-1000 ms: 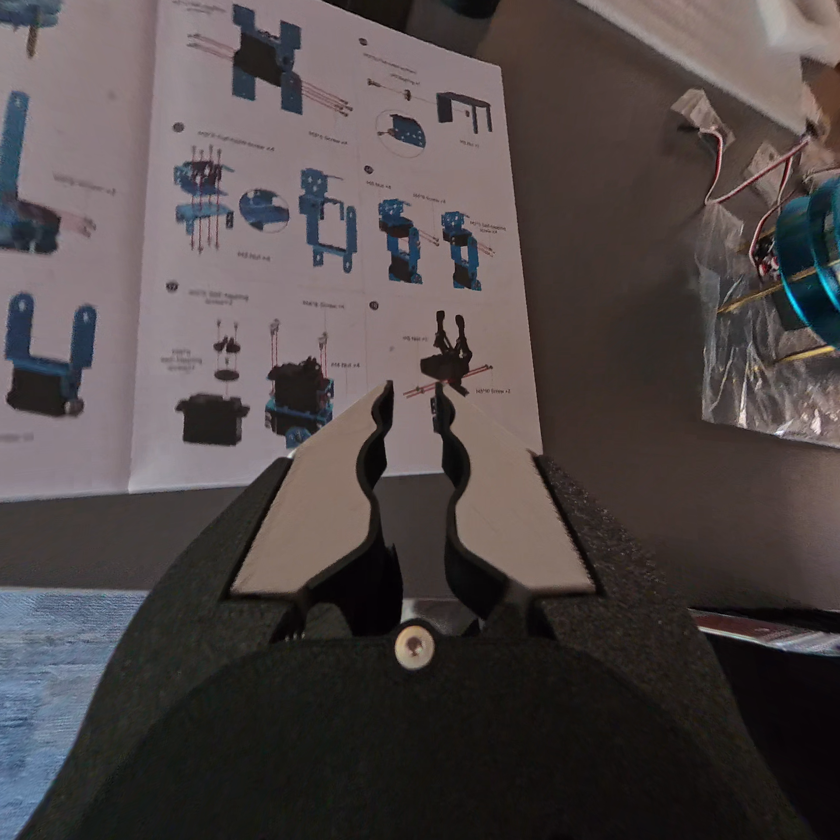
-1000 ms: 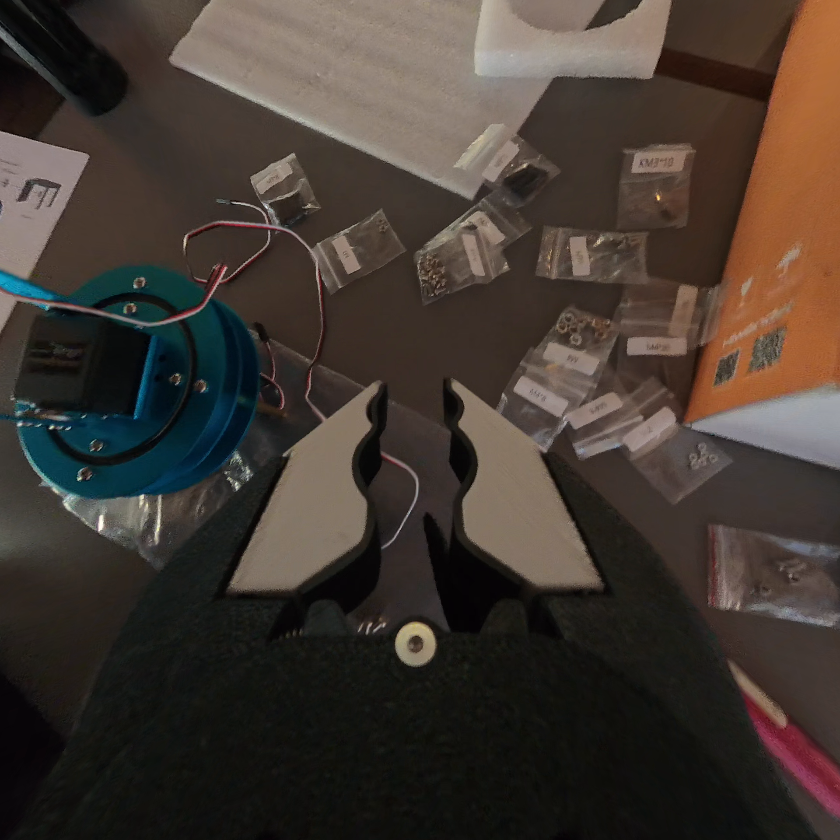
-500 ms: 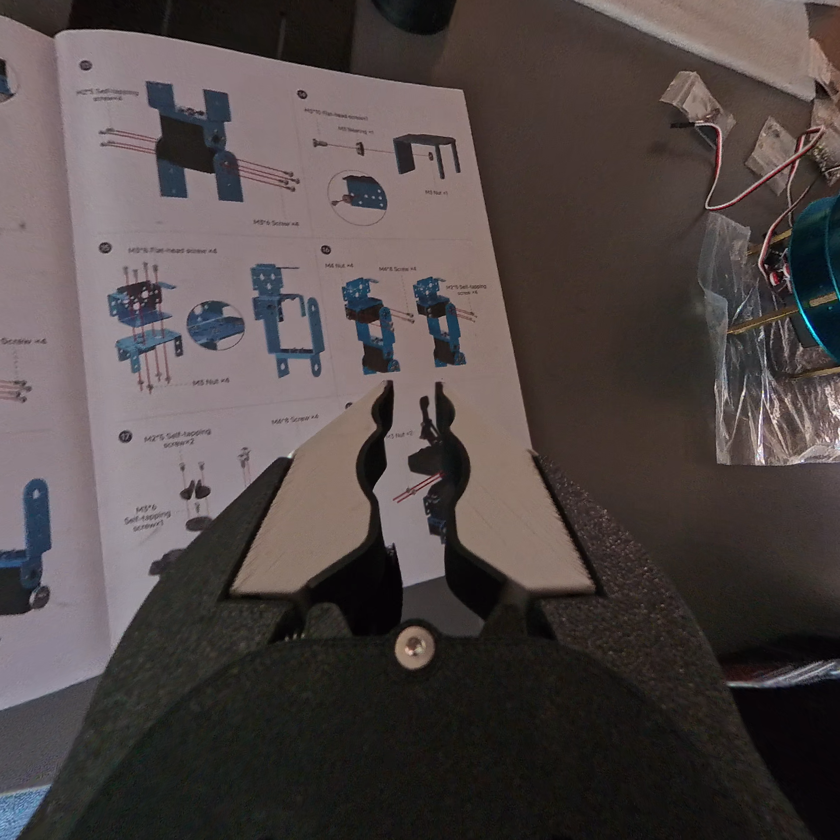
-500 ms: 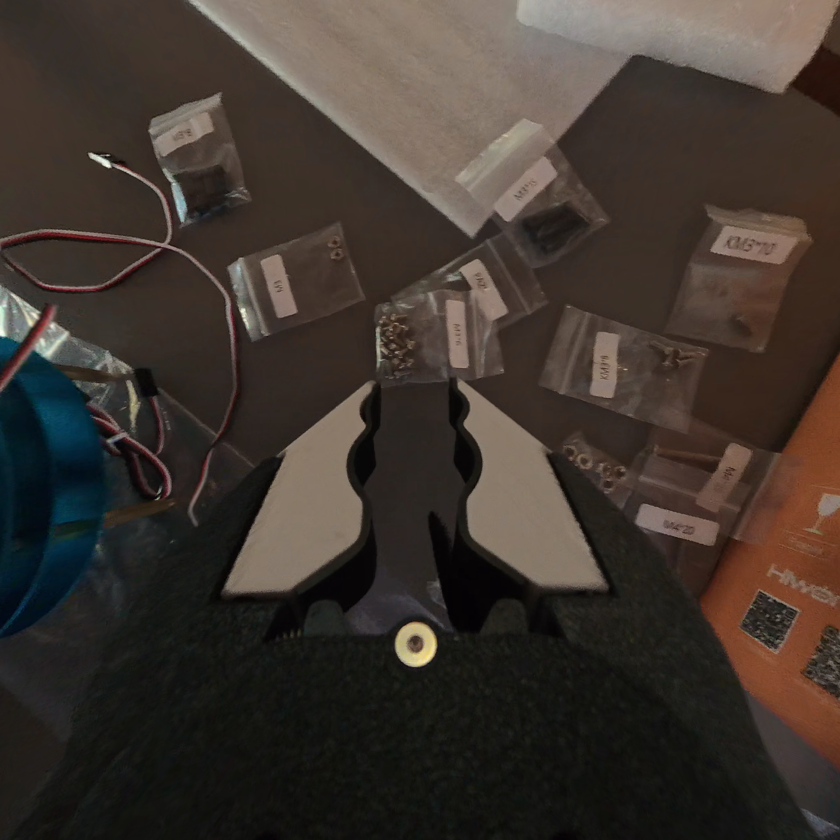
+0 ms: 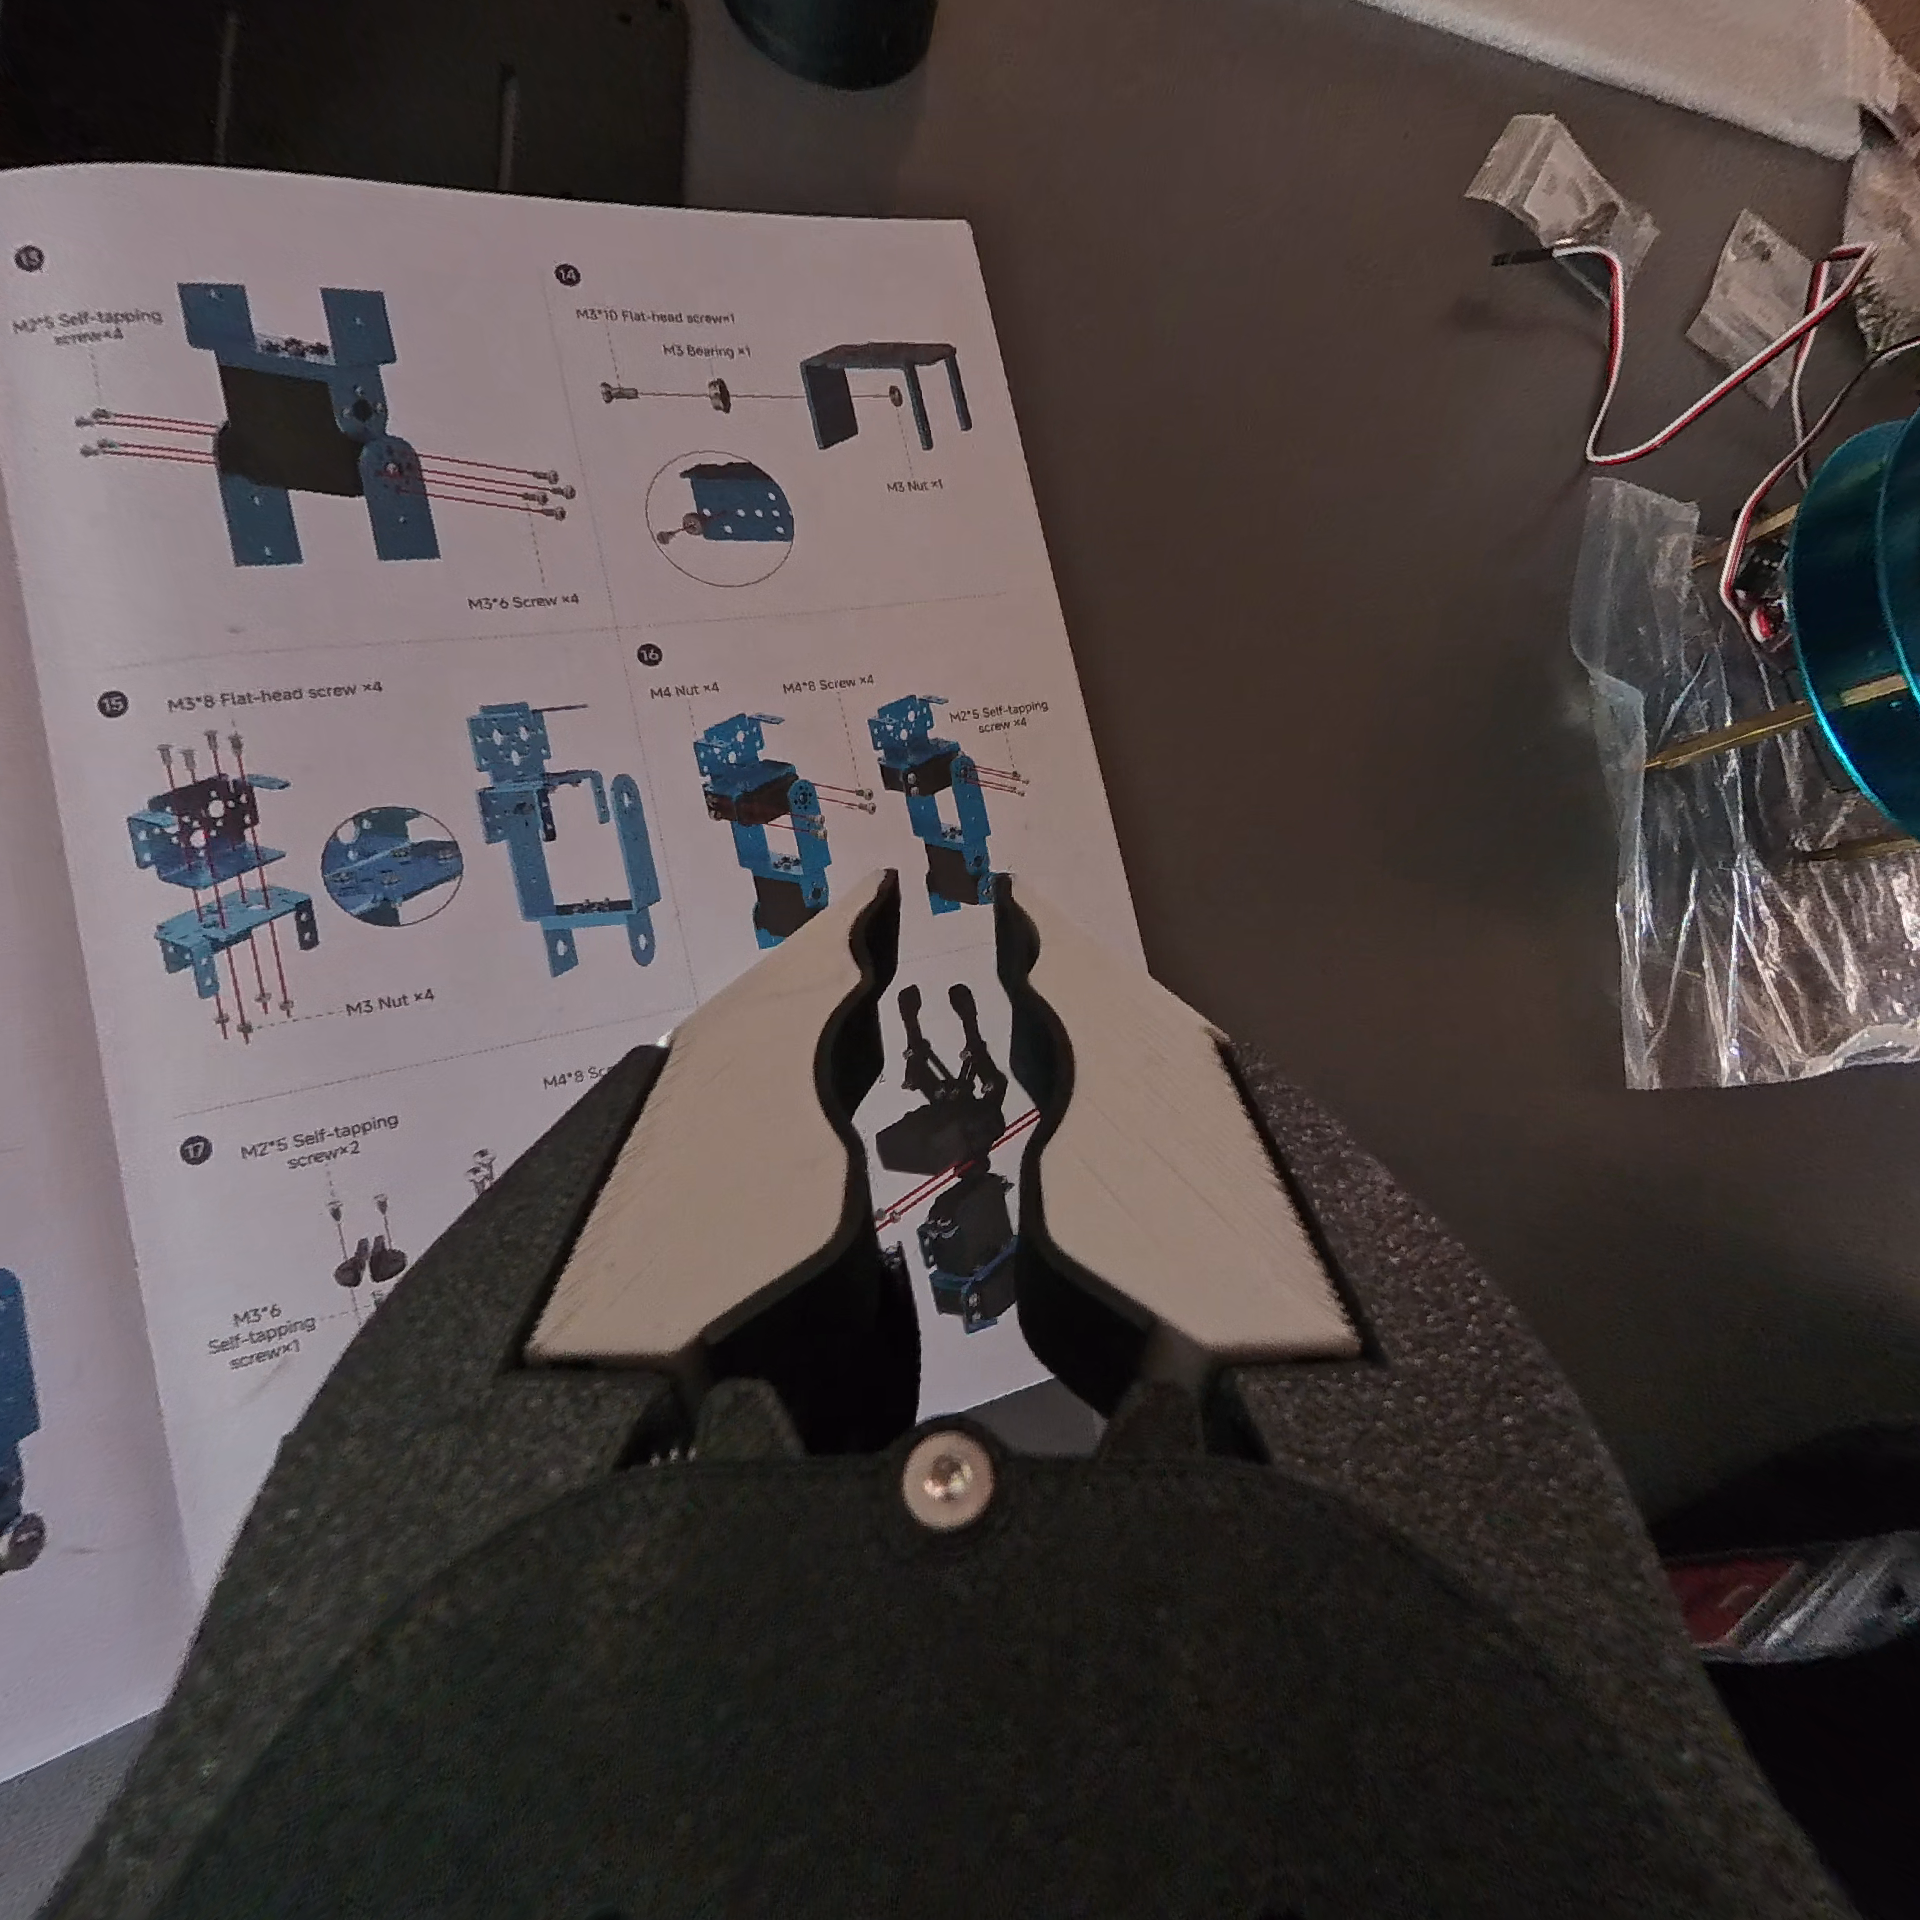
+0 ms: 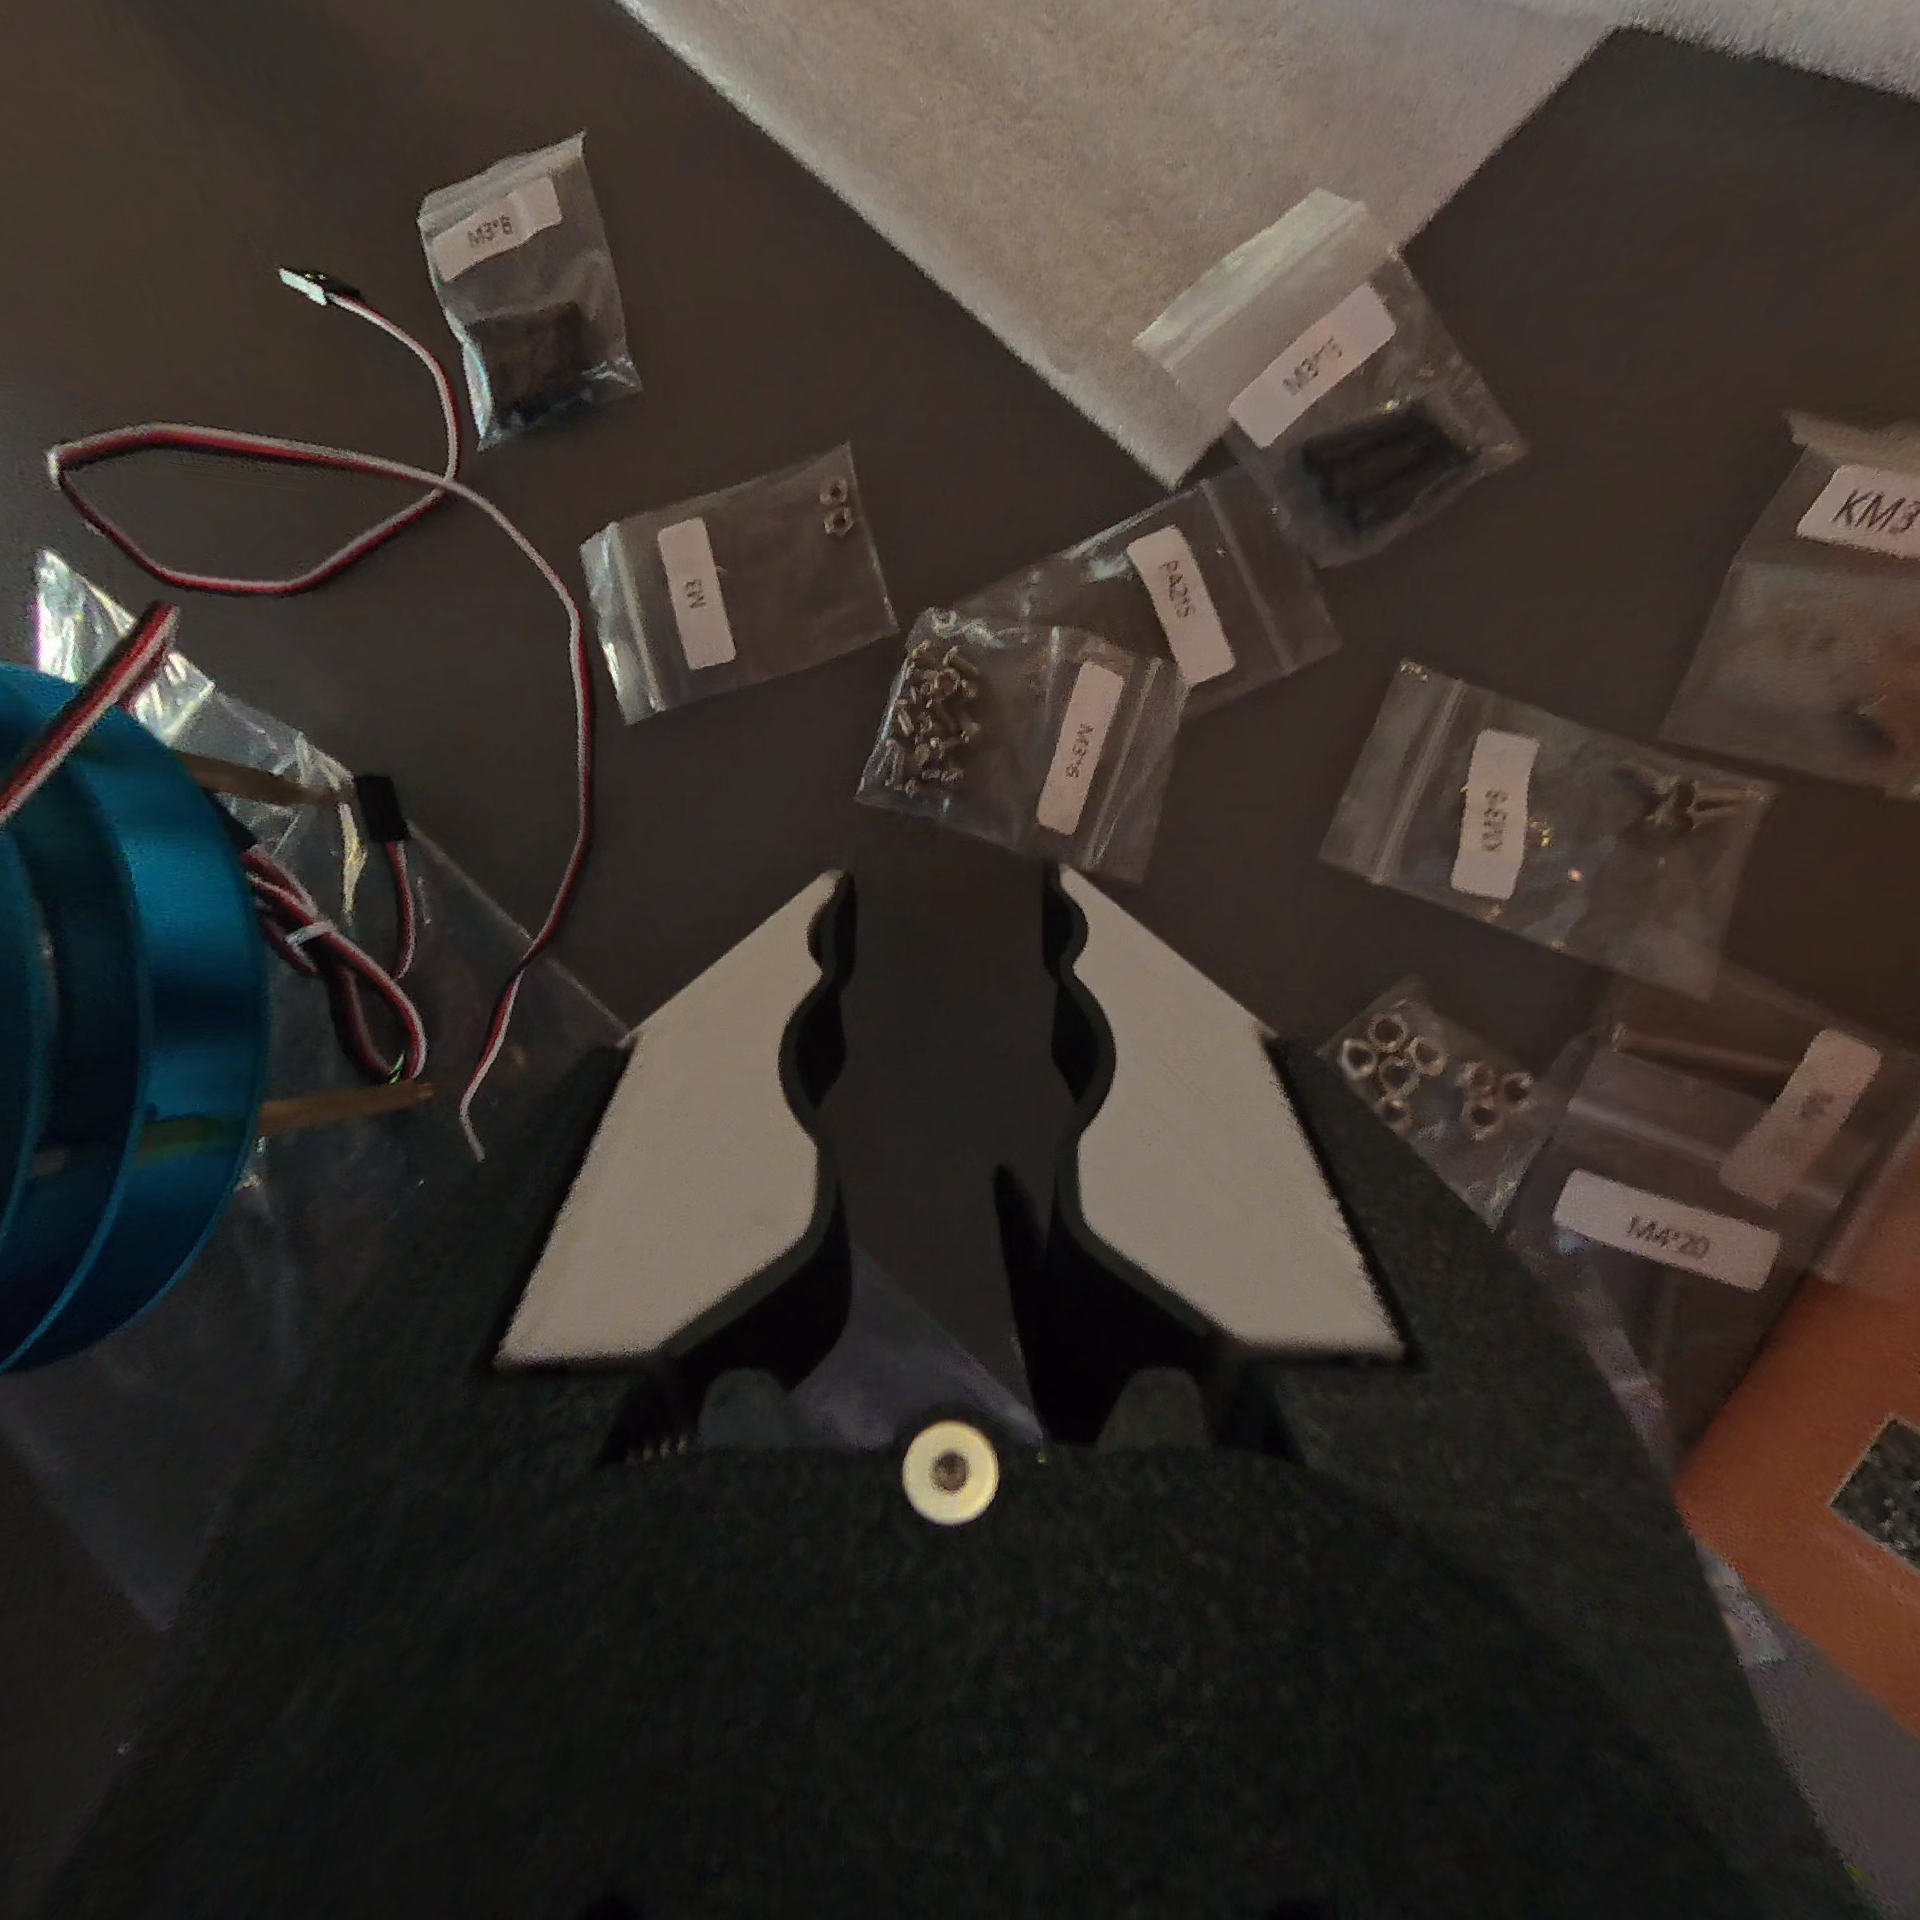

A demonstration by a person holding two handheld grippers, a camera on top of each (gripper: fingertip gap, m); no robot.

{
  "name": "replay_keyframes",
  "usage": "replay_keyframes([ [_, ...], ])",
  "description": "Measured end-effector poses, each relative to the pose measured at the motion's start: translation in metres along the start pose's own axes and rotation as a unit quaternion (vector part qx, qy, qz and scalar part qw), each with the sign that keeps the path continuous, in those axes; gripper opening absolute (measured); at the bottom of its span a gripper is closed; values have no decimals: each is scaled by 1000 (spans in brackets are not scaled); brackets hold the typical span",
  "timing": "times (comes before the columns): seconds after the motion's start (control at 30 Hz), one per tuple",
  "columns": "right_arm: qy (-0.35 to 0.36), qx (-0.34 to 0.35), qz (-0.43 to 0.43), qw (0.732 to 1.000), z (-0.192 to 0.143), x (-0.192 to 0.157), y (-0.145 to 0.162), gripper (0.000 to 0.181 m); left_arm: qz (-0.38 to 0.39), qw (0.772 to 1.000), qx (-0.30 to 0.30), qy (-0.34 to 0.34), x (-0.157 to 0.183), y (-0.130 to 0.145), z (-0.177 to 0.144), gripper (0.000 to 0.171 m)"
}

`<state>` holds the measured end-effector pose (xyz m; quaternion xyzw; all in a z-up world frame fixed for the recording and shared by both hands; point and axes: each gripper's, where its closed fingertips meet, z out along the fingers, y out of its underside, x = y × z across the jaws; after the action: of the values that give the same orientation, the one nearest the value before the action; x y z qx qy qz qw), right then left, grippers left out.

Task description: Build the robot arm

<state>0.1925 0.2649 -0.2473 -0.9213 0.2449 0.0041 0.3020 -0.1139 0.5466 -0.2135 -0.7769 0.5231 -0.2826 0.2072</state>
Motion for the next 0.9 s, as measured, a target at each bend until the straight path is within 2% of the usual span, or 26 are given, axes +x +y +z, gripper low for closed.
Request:
replay_keyframes([
  [0.17, 6, -3, 2, 1000, -5, 5, 3, 34, 2, 1000, 0, 3, 2, -3, 2, 17],
  [0.4, -17, 52, 22, 998, -3, 1, -26, 35, 3, 1000, 3, -1, 3, -2, 0, 17],
  [0.5, 7, 24, 5, 1000, 9, 7, -17, 38, 2, 1000, 5, -1, 4, -2, 0, 17],
  [0.7, 10, 14, -3, 1000, -1, 8, 0, 32, -3, 1000, 6, -2, 4, -2, 0, 17],
  [0.9, 11, 12, -1, 1000, 0, 11, -3, 31, 7, 1000, 7, 1, 6, -5, 2, 17],
])
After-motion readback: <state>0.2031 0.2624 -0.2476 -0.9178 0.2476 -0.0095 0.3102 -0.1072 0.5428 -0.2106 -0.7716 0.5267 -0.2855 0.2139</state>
